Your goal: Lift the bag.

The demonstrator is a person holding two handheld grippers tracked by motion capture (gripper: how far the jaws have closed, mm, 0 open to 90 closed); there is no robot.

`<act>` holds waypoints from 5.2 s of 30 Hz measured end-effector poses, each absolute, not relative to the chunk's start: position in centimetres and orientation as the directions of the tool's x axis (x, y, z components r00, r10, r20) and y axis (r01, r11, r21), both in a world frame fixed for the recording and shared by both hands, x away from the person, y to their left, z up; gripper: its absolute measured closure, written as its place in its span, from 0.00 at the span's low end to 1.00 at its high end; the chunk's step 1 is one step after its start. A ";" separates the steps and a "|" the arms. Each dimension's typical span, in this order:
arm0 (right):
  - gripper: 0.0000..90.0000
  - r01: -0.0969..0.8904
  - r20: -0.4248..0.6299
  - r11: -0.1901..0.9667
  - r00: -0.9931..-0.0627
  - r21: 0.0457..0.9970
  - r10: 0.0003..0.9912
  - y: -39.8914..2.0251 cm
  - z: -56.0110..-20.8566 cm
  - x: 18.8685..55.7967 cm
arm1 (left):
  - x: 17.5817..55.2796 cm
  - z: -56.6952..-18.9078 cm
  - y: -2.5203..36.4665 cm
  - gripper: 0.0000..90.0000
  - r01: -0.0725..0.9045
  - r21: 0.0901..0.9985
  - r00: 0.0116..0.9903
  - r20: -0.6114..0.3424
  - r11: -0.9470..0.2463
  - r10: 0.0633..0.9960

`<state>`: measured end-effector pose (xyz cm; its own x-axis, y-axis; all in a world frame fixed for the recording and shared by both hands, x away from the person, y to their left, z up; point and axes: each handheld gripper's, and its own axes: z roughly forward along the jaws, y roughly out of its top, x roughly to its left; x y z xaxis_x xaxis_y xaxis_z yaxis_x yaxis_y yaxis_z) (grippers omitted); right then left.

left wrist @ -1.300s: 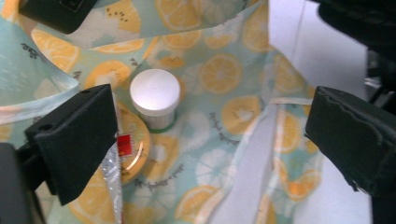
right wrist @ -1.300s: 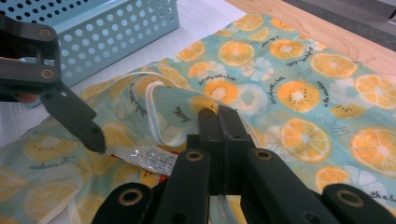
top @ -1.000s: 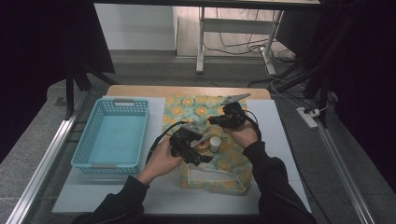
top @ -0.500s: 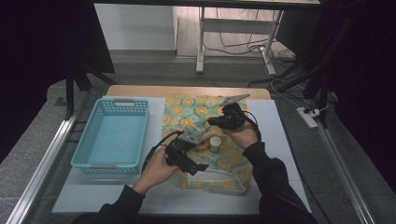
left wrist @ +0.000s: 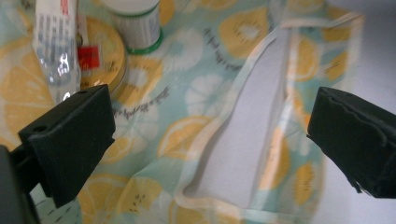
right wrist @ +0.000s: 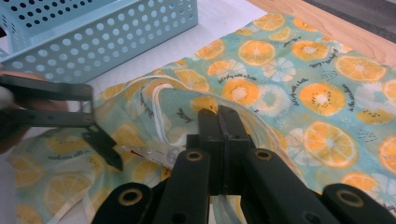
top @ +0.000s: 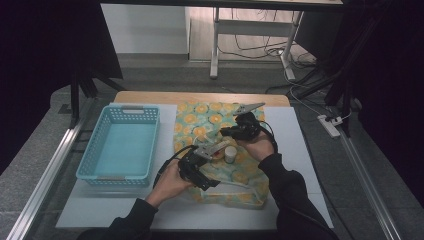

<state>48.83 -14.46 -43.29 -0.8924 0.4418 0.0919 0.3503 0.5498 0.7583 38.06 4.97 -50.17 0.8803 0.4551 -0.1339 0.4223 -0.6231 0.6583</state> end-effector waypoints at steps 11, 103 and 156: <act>1.00 0.360 0.103 0.556 -0.892 0.749 0.439 -14.2 -44.1 48.8 | 38.3 -52.5 4.8 0.08 0.401 0.601 0.892 -0.086 -0.691 0.443; 1.00 0.272 0.042 0.519 -0.911 0.811 0.411 -15.4 -30.5 48.3 | 43.3 -29.8 10.5 1.00 0.407 0.840 0.846 -0.198 -0.359 0.495; 1.00 0.197 -0.064 0.476 -0.875 0.857 0.479 -13.5 -26.1 50.7 | 47.4 -24.9 11.7 1.00 0.362 0.879 0.741 -0.069 -0.311 0.668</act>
<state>50.75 -13.47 -26.06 -0.8752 0.4794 -0.0645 0.1975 0.4758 0.8571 47.43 11.71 -24.85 0.7412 0.6678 -0.0686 0.3615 -0.3109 0.8790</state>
